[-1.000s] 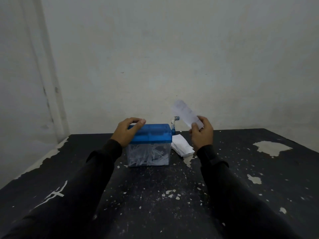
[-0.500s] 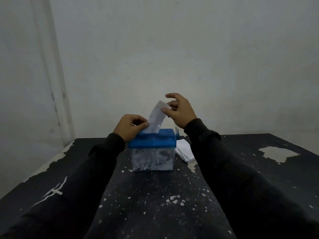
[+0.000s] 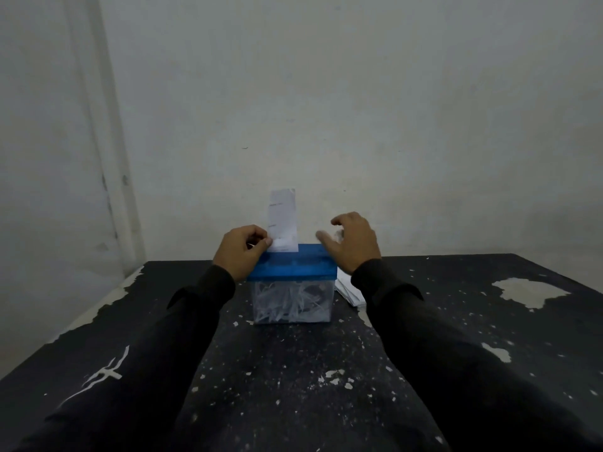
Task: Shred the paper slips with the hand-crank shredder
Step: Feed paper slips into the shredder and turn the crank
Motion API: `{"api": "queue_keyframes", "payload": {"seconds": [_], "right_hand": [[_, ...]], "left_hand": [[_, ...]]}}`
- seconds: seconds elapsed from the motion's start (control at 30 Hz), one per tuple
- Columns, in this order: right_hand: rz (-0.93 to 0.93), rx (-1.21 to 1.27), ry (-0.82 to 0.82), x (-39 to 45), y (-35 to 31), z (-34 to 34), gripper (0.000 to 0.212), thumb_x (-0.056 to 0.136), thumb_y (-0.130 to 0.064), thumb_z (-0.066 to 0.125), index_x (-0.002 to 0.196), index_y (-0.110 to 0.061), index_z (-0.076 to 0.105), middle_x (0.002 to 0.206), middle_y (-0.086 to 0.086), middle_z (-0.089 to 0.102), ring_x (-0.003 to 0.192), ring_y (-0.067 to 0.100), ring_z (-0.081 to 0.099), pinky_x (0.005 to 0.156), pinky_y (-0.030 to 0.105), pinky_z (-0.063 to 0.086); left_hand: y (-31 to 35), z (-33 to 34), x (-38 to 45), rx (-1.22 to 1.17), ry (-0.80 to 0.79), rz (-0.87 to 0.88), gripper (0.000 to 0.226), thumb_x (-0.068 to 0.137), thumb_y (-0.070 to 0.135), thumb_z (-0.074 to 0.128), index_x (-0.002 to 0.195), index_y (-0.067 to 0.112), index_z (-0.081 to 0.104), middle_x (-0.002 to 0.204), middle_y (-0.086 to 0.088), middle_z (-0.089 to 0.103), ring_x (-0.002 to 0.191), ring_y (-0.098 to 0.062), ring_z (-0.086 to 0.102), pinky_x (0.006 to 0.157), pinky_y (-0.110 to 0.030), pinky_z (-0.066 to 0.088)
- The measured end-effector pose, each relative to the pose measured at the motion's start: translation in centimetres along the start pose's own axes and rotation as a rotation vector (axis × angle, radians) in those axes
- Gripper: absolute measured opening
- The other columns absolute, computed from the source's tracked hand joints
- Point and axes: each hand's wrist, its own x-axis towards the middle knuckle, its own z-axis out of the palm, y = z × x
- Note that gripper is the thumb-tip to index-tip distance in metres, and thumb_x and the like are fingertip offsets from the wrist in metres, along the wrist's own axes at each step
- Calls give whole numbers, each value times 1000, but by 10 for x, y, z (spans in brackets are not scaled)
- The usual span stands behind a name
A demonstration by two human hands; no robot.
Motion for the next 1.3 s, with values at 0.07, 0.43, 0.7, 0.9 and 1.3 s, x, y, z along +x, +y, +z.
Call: {"api": "queue_keyframes", "payload": {"seconds": [0.07,0.43,0.7,0.9,1.3], "right_hand": [[1,-73,-146,-15,9,-2,87,83,-78,57,139,-11,52,140,8,52,126,27,51,106,46,44],[47,-82,-415,-11,19,-2,85,52,-91,71,95,-19,54,93,-1,58,82,21,58,67,35,50],[190,35,-515,-16,21,4,87,55,-88,71,104,-17,57,95,1,61,83,19,60,73,39,55],[274,138,-488,-23,17,5,95,44,-92,74,96,-13,61,78,3,65,70,21,66,63,38,59],[565,944,-146,-13,4,-33,20,96,-23,45,81,-10,49,62,6,50,44,14,31,48,27,27]], "left_hand": [[0,2,-2,29,27,27,8,95,17,71,87,16,68,80,5,67,73,-5,61,67,-12,45],[-2,5,-4,76,37,111,8,95,16,70,88,13,67,84,0,69,75,-13,63,69,-18,47],[-3,12,-3,20,-103,38,53,74,73,69,100,27,67,100,4,66,89,-9,61,73,-23,50],[-10,23,-4,-34,-153,-72,86,52,80,83,115,24,65,110,5,67,97,-14,66,79,-32,59],[-8,21,2,8,-211,-150,91,43,84,84,105,20,68,108,2,56,94,-15,60,78,-30,56]]}}
